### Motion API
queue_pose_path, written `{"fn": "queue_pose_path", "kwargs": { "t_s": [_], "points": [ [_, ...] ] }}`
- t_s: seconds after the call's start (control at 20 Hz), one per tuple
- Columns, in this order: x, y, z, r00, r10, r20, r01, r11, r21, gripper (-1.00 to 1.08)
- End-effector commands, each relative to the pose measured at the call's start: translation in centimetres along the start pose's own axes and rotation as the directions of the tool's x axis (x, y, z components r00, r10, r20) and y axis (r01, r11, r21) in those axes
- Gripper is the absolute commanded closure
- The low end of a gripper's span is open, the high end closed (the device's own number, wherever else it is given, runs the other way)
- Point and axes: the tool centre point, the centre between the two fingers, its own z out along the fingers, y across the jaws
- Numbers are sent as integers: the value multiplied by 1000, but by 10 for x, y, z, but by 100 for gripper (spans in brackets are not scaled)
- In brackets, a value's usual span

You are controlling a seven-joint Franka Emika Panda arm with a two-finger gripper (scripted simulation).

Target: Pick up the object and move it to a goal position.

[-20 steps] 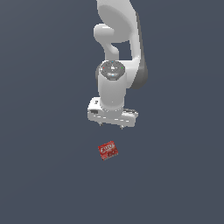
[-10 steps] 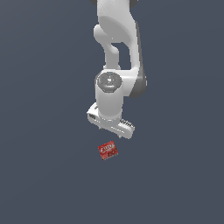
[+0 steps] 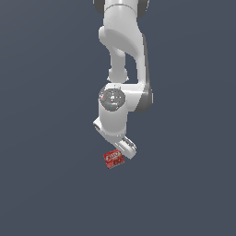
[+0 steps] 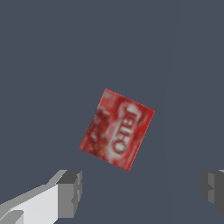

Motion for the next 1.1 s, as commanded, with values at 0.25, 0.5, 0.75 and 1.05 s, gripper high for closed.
{"fn": "queue_pose_path", "kwargs": {
  "t_s": [0.25,0.5,0.75,1.05],
  "points": [
    [13,-7,19,977,212,1,-212,977,1,-92],
    [18,-10,29,950,313,0,-313,950,2,-92],
    [22,-12,36,926,377,-1,-377,926,2,-92],
    [24,-13,39,913,409,-1,-409,913,2,-92]
  ]
}}
